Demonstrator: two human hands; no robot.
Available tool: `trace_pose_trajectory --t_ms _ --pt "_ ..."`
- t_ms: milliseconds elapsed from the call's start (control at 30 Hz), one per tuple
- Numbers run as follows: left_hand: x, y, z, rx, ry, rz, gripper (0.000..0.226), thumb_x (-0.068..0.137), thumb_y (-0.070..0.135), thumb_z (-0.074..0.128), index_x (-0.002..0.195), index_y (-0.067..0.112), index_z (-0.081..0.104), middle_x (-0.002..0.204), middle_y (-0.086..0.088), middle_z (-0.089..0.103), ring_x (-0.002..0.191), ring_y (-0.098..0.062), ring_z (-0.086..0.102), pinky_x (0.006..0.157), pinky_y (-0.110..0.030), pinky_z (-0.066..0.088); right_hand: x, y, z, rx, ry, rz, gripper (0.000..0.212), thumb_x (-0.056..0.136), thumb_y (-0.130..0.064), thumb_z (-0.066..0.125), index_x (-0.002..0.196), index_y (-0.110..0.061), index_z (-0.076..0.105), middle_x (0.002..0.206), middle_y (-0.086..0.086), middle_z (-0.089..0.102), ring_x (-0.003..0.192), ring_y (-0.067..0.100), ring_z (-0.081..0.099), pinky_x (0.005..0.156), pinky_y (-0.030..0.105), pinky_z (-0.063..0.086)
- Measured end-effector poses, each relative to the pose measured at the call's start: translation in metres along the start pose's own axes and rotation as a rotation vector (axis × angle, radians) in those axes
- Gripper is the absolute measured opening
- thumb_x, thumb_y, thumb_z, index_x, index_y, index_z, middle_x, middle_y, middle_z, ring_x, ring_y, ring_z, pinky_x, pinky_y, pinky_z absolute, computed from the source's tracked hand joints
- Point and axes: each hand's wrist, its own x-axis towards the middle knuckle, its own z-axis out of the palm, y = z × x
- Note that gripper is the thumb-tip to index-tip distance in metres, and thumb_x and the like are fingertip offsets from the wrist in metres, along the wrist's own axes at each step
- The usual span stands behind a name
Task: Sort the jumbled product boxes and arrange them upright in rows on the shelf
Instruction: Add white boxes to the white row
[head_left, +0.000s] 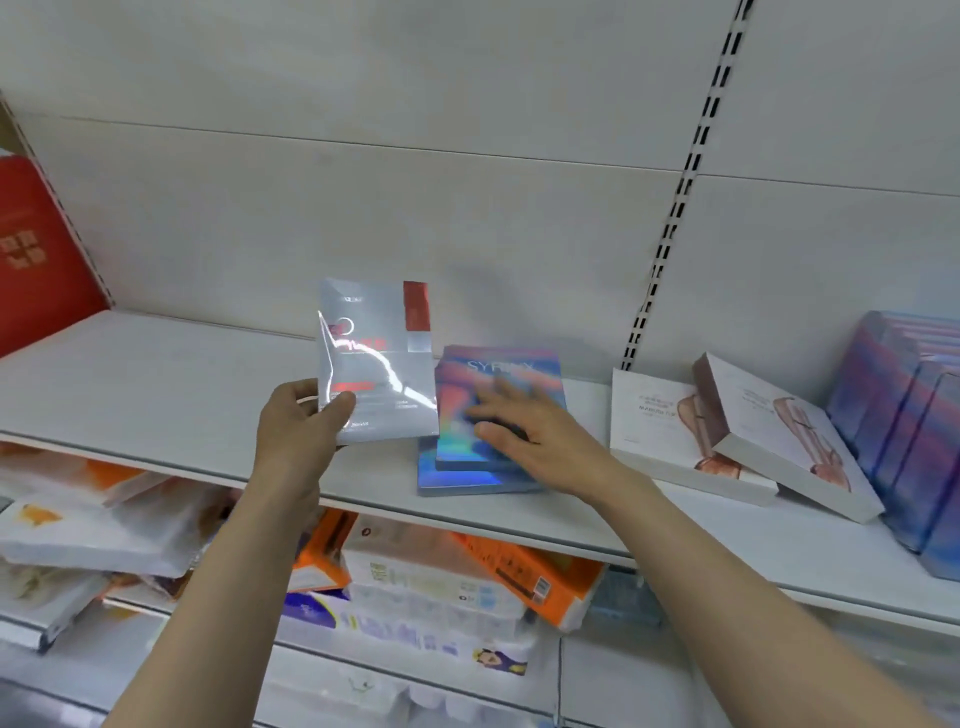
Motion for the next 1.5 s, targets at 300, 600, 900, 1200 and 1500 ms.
trace_pose_trajectory --t_ms 300,600,900,1200,1500 --pt "-0.006 -0.015 -0.023 -0.014 -0.127 -0.041 0.034 0.092 0.015 0.064 0.123 0.009 0.054 0.110 -0.005 0.065 0.098 -0.020 0.063 0.078 -0.031 0.054 0.011 -0.005 0.009 0.185 0.252 0.806 0.128 0.060 -0.064 0.083 0.155 -0.014 0.015 0.152 0.003 0.044 0.136 0.028 0.045 0.100 0.034 0.041" --pt "-0.015 -0.017 -0.032 -0.140 -0.221 -0.080 0.033 0.092 0.016 0.065 0.122 0.014 0.050 0.108 0.000 0.067 0.098 -0.015 0.066 0.084 -0.032 0.054 -0.006 -0.028 -0.009 0.640 0.773 0.708 0.027 0.084 -0.023 0.076 0.107 -0.011 0.069 0.099 0.005 0.072 0.082 0.020 0.068 0.073 0.033 0.056" --pt "-0.034 -0.019 -0.016 -0.152 -0.355 -0.029 0.028 0.092 0.019 0.065 0.116 0.023 0.051 0.107 0.009 0.067 0.091 -0.002 0.066 0.071 -0.018 0.051 -0.065 -0.047 -0.027 0.879 0.924 0.672 0.027 0.088 -0.013 0.072 0.112 -0.010 0.060 0.100 0.004 0.073 0.088 0.024 0.074 0.075 0.045 0.061" --pt "-0.073 0.003 0.041 -0.201 -0.522 0.105 0.039 0.095 0.016 0.060 0.125 0.034 0.044 0.115 0.016 0.061 0.108 -0.008 0.059 0.084 -0.024 0.051 -0.142 -0.036 -0.062 0.826 1.055 0.577 0.019 0.088 -0.007 0.071 0.101 -0.017 0.063 0.090 -0.005 0.076 0.081 0.012 0.073 0.070 0.030 0.059" --pt "-0.149 0.025 0.143 -0.299 -0.511 0.085 0.023 0.096 0.027 0.058 0.119 0.020 0.056 0.116 0.003 0.068 0.104 -0.013 0.065 0.086 -0.030 0.052 -0.244 0.014 -0.127 0.808 1.175 0.542 0.023 0.089 -0.001 0.067 0.110 -0.003 0.059 0.107 0.014 0.067 0.101 0.028 0.062 0.100 0.054 0.046"
